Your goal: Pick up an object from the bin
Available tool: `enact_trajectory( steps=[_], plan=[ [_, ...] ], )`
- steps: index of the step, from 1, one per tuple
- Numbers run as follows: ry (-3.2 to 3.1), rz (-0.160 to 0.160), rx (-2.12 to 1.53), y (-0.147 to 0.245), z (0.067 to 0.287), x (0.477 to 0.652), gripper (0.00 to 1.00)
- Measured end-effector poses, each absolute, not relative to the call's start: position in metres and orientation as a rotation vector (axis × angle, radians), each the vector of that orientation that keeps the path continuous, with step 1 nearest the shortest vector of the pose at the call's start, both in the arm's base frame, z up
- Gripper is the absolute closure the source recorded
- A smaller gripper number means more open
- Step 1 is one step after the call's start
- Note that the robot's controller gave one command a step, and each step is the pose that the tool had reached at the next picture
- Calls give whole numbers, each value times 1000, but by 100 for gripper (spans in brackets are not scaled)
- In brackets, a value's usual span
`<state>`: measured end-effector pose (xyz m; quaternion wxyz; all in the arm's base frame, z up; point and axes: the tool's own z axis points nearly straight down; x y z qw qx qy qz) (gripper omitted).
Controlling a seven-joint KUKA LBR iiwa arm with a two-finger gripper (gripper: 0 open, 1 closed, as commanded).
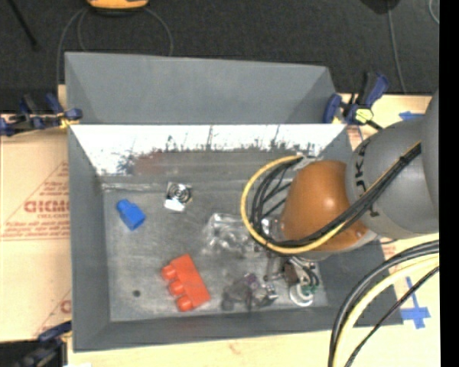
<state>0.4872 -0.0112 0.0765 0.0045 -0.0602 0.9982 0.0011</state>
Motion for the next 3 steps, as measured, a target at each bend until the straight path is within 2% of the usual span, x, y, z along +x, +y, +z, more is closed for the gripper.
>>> enact_trajectory(
  steps=[1,2,3],
  plan=[
    [3151,3,-199,-11,79,482,100],
    [3128,0,-197,-11,77,486,0],
    [3150,1,-202,-12,79,482,100]
  ],
)
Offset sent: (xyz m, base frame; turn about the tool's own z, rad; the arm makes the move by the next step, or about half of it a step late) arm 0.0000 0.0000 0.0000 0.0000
